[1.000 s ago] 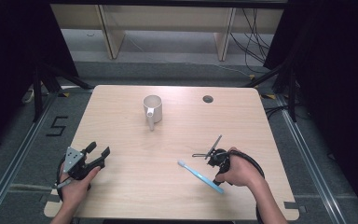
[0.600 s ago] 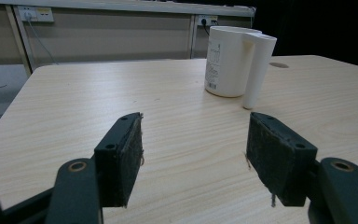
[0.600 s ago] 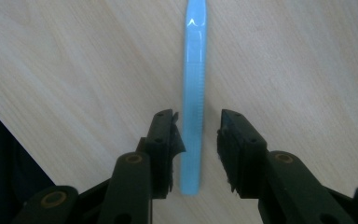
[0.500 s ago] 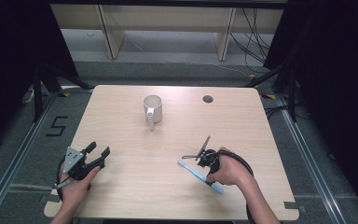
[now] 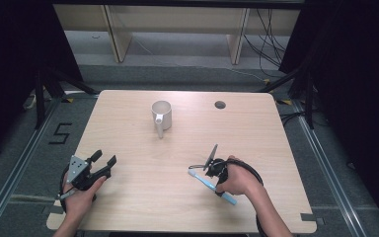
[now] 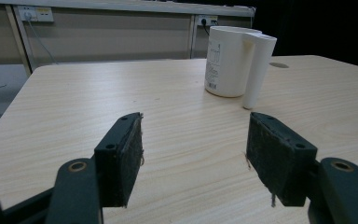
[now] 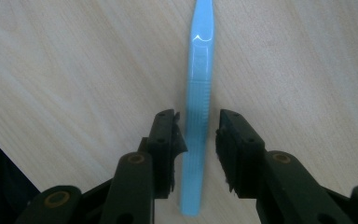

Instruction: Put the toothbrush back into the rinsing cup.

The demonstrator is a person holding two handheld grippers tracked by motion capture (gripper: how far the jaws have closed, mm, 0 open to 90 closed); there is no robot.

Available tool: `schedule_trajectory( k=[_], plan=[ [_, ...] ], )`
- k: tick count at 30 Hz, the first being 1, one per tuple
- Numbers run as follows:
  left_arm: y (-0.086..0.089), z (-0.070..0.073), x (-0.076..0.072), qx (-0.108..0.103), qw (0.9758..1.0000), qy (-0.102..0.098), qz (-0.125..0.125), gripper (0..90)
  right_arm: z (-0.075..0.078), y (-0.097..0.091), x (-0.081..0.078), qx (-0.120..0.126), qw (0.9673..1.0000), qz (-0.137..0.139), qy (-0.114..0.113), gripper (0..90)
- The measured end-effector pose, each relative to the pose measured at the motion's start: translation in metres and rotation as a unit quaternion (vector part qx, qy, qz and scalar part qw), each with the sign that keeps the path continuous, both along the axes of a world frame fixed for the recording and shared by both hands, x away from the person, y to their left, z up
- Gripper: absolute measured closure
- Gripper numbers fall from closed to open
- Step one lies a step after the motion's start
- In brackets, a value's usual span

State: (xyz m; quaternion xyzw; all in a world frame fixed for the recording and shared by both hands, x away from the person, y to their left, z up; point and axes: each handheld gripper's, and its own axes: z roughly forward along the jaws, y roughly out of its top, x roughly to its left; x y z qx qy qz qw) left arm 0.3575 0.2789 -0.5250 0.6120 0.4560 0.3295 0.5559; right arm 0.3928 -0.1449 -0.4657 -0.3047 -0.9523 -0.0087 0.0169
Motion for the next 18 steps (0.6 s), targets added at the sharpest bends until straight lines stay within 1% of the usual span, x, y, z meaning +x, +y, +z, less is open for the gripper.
schedule_trajectory(
  k=[1,2,3,4,5,6,10,11,12,13,18],
  plan=[
    [-0.0001,-0.0008,0.0012,-0.005,1.0,-0.006,-0.003,35.6,-0.0013,0.0016,-0.0001,-0.005,1.0,-0.006,-0.001,67.5],
    [-0.0001,-0.0008,0.0012,-0.005,1.0,-0.006,-0.003,35.7,-0.0013,0.0016,-0.0001,-0.005,1.0,-0.006,-0.001,67.5],
    [0.0,-0.0008,0.0012,-0.005,1.0,-0.007,-0.003,35.6,-0.0027,0.0025,-0.0002,0.001,0.9999,-0.011,0.003,67.5],
    [0.0,-0.0008,0.0012,-0.005,1.0,-0.007,-0.003,35.6,-0.0027,0.0025,-0.0002,0.001,0.9999,-0.011,0.003,67.5],
    [0.0,-0.0008,0.0011,-0.006,1.0,-0.007,-0.003,35.6,-0.0027,0.0024,0.0008,0.003,1.0,-0.003,0.005,67.5],
    [0.0,-0.0008,0.0011,-0.006,1.0,-0.007,-0.003,35.6,-0.0027,0.0028,0.0003,0.0,1.0,-0.008,0.003,67.6],
    [-0.0004,-0.0007,0.0011,-0.004,1.0,-0.006,-0.003,35.6,-0.0042,0.0036,0.0001,-0.004,1.0,-0.008,0.002,67.7],
    [-0.0005,-0.0007,0.001,-0.003,1.0,-0.007,-0.003,35.7,-0.0067,0.0025,0.0009,0.008,0.9999,-0.007,0.007,67.8],
    [-0.0004,-0.0007,0.001,-0.003,1.0,-0.007,-0.003,35.7,-0.0064,0.003,0.0009,0.001,1.0,-0.007,0.007,67.9],
    [-0.0004,-0.0007,0.001,-0.003,1.0,-0.007,-0.003,35.7,-0.0054,0.0032,0.0015,-0.013,0.9999,0.0,0.002,68.0],
    [-0.0004,-0.0007,0.001,-0.004,1.0,-0.007,-0.003,35.7,-0.0058,0.005,0.0001,-0.016,0.9998,-0.008,-0.001,68.1]
  ],
)
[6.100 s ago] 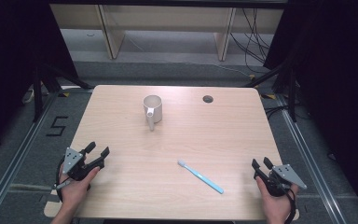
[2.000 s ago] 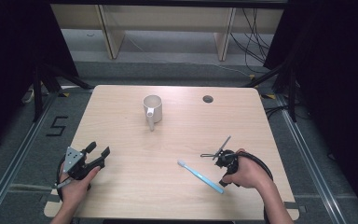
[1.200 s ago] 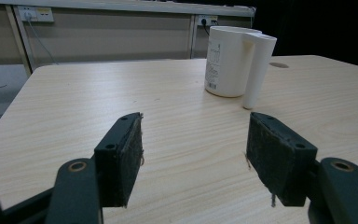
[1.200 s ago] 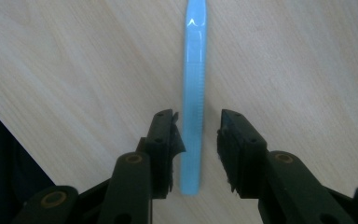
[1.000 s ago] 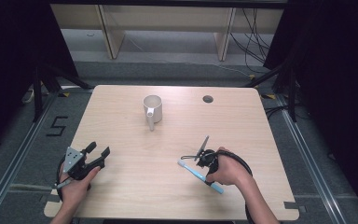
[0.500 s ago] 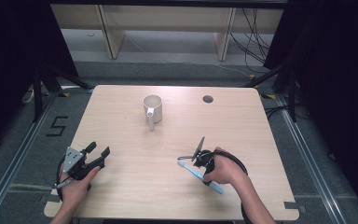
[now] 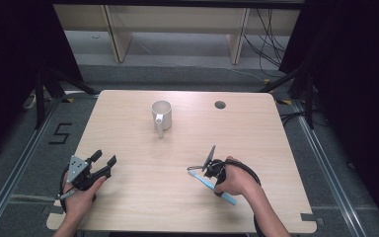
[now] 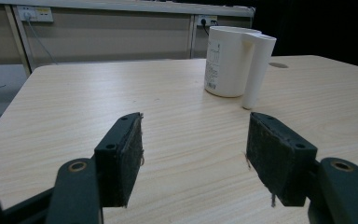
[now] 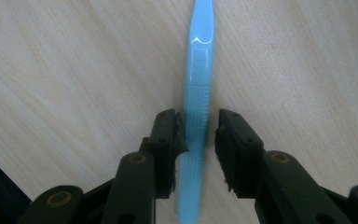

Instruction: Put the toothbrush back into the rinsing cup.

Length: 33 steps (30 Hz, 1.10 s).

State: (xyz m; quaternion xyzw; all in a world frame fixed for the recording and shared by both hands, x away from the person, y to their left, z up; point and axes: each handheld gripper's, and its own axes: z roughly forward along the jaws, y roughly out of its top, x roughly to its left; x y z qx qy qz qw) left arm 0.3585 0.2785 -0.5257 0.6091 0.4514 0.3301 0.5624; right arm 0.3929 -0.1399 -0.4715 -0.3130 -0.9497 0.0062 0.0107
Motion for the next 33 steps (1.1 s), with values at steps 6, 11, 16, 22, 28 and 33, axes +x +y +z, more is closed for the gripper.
schedule_trajectory(
  k=[6,11,16,22,28,33],
  plan=[
    [0.0002,-0.0001,0.0003,-0.001,1.0,0.0,0.0,35.7,-0.0009,0.0005,0.0007,-0.002,1.0,0.006,0.001,68.6],
    [0.0002,0.0001,-0.0001,0.001,1.0,0.002,0.0,35.7,-0.0027,0.0023,0.0003,-0.002,1.0,0.002,0.002,69.7],
    [0.0003,0.0004,-0.0006,0.002,1.0,0.004,0.001,35.7,-0.0028,0.0024,0.0005,-0.004,1.0,-0.001,0.0,71.5],
    [0.0004,0.0007,-0.0009,0.004,1.0,0.007,0.001,35.6,-0.0046,0.0039,0.0006,-0.006,0.9999,0.007,-0.004,74.4],
    [0.0003,0.0007,-0.001,0.005,1.0,0.007,0.001,35.6,-0.004,0.006,-0.0001,-0.022,0.9996,0.008,-0.014,77.8],
    [0.0004,0.0007,-0.0009,0.004,1.0,0.007,0.001,35.6,-0.0042,0.0059,0.0011,-0.023,0.9996,0.012,-0.013,78.5]
  ],
)
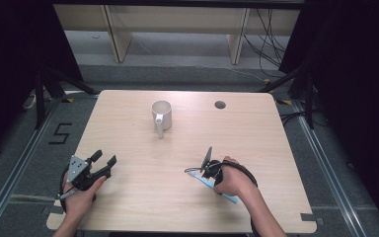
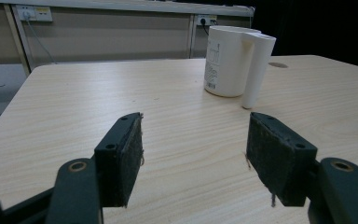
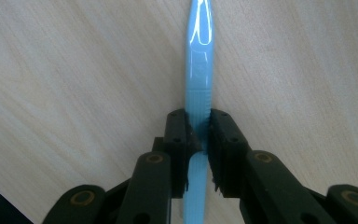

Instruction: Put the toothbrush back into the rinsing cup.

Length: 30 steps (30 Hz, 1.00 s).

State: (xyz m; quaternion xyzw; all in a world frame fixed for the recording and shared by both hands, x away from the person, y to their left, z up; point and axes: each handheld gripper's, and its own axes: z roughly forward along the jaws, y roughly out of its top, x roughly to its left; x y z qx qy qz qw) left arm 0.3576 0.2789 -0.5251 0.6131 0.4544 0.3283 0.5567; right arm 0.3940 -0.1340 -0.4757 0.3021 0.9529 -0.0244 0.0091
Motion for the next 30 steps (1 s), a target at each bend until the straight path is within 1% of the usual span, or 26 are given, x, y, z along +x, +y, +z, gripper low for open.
schedule_trajectory(
  k=[3,4,6,8,9,10,11,12,14,15,17,18,19,20,21,22,23,24,25,26,29,30],
  plan=[
    [0.0,0.0,0.0,0.0,1.0,0.0,0.0,35.7,0.0,-0.001,0.001,0.004,1.0,0.002,0.003,78.7],
    [0.0,0.0,0.0,0.0,1.0,0.0,0.0,35.7,0.001,-0.001,0.001,-0.001,1.0,0.001,0.006,78.8],
    [0.0,0.0,0.0,-0.001,1.0,-0.001,0.0,35.7,0.001,-0.001,0.001,-0.002,1.0,-0.003,0.007,79.0],
    [0.0,-0.001,0.001,-0.003,1.0,-0.005,-0.002,35.7,0.0,-0.002,0.001,0.002,1.0,-0.005,0.003,79.1],
    [0.0,-0.001,0.001,-0.003,1.0,-0.005,-0.002,35.7,0.0,-0.001,0.0,0.006,0.9999,-0.014,0.003,79.1],
    [0.0,-0.001,0.001,-0.004,1.0,-0.006,-0.002,35.7,0.0,-0.003,0.001,0.012,0.9998,-0.016,0.003,79.2],
    [0.0,-0.001,0.001,-0.004,1.0,-0.006,-0.001,35.7,0.001,-0.004,0.001,0.011,0.9998,-0.016,0.003,79.2],
    [0.0,0.0,0.0,0.001,1.0,0.001,0.001,35.7,0.001,-0.004,0.0,0.012,0.9996,-0.026,0.004,79.2],
    [0.0,0.0,0.001,-0.003,1.0,-0.004,0.0,35.7,0.001,-0.006,0.0,0.021,0.9995,-0.022,0.006,79.2],
    [0.0,0.0,0.0,-0.001,1.0,0.0,0.001,35.7,0.001,-0.007,-0.001,0.023,0.9994,-0.026,0.008,79.3],
    [0.0,0.0,0.0,0.001,1.0,0.001,0.001,35.7,0.003,-0.009,0.0,0.028,0.9994,-0.017,0.003,79.2],
    [0.0,0.0,0.0,0.001,1.0,0.001,0.001,35.7,0.004,-0.009,-0.001,0.028,0.9994,-0.021,0.002,79.3],
    [0.0,0.0,0.0,0.002,1.0,0.001,0.001,35.7,0.005,-0.01,-0.001,0.029,0.9994,-0.017,-0.001,79.3],
    [0.0,0.0,0.0,0.002,1.0,0.001,0.001,35.7,0.006,-0.008,-0.003,0.035,0.9989,-0.03,-0.002,79.3],
    [0.0,0.0,0.0,0.002,1.0,0.001,0.001,35.7,0.007,-0.01,-0.002,0.036,0.9991,-0.021,-0.005,79.3],
    [0.0,0.0,0.0,0.001,1.0,0.001,0.001,35.7,0.008,-0.01,-0.002,0.041,0.9989,-0.023,-0.006,79.3],
    [0.0,0.0,0.0,0.001,1.0,0.0,0.001,35.6,0.009,-0.009,-0.003,0.041,0.9988,-0.025,-0.004,79.3],
    [0.0,0.0,0.0,0.001,1.0,0.0,0.001,35.6,0.01,-0.01,-0.002,0.041,0.999,-0.02,-0.004,79.3],
    [0.0,0.0,0.0,0.001,1.0,0.0,0.001,35.7,0.01,-0.01,-0.002,0.041,0.999,-0.02,-0.004,79.3],
    [0.0,0.0,0.0,0.0,1.0,0.0,0.001,35.6,0.011,-0.01,-0.003,0.047,0.9986,-0.023,-0.009,79.4],
    [0.0,0.0,0.0,0.0,1.0,0.001,0.001,35.7,0.014,-0.009,-0.003,0.049,0.9984,-0.027,-0.008,79.4],
    [0.0,0.0,0.0,0.0,1.0,0.0,0.001,35.7,0.014,-0.012,-0.002,0.056,0.9983,-0.013,-0.011,79.4]
  ],
)
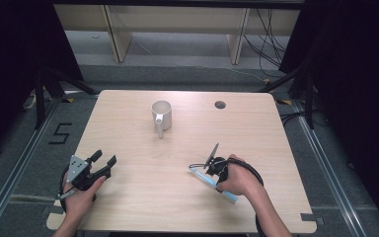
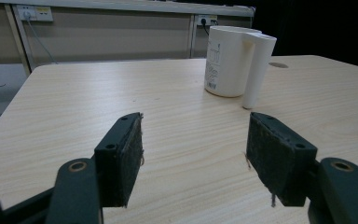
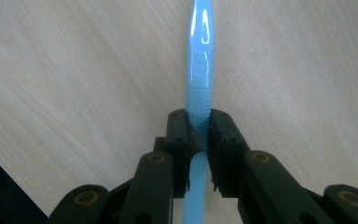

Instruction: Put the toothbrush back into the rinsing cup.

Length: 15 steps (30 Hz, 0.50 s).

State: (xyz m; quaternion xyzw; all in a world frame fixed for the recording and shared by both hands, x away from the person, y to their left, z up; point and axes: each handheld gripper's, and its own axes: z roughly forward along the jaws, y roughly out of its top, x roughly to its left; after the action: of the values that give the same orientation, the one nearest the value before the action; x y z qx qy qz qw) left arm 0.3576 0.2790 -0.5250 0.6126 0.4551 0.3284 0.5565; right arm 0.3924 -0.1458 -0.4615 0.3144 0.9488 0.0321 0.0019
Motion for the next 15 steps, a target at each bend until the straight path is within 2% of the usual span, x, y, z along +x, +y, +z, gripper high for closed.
schedule_trajectory(
  k=[2,4,6,7,8,11,13,15],
  plan=[
    [0.0,0.0,0.001,-0.003,1.0,-0.003,-0.001,35.7,0.003,-0.001,0.0,0.003,1.0,-0.004,-0.001,79.4],
    [0.0,0.0,0.0,0.0,1.0,0.001,0.0,35.6,0.005,-0.002,-0.002,0.005,0.9999,-0.015,-0.004,79.4],
    [0.0,0.0,0.0,0.003,1.0,0.002,0.002,35.7,0.008,-0.002,-0.002,0.002,0.9999,-0.015,-0.005,79.4],
    [0.0,0.0,0.0,0.002,1.0,0.002,0.002,35.7,0.01,-0.003,-0.003,0.012,0.9998,-0.017,-0.006,79.4],
    [0.0,0.0,0.0,0.002,1.0,0.001,0.001,35.7,0.009,-0.004,-0.002,0.019,0.9997,-0.004,-0.012,79.4],
    [0.0,0.0,0.0,0.002,1.0,0.001,0.002,35.7,0.013,-0.004,-0.003,0.018,0.9997,-0.011,-0.011,79.4],
    [0.0,0.0,0.0,0.002,1.0,0.001,0.001,35.7,0.014,-0.007,-0.001,0.029,0.9992,0.006,-0.026,79.4],
    [0.0,0.0,0.0,0.003,1.0,0.003,0.002,35.7,0.016,-0.008,-0.002,0.027,0.9993,-0.003,-0.027,79.4]
  ],
)
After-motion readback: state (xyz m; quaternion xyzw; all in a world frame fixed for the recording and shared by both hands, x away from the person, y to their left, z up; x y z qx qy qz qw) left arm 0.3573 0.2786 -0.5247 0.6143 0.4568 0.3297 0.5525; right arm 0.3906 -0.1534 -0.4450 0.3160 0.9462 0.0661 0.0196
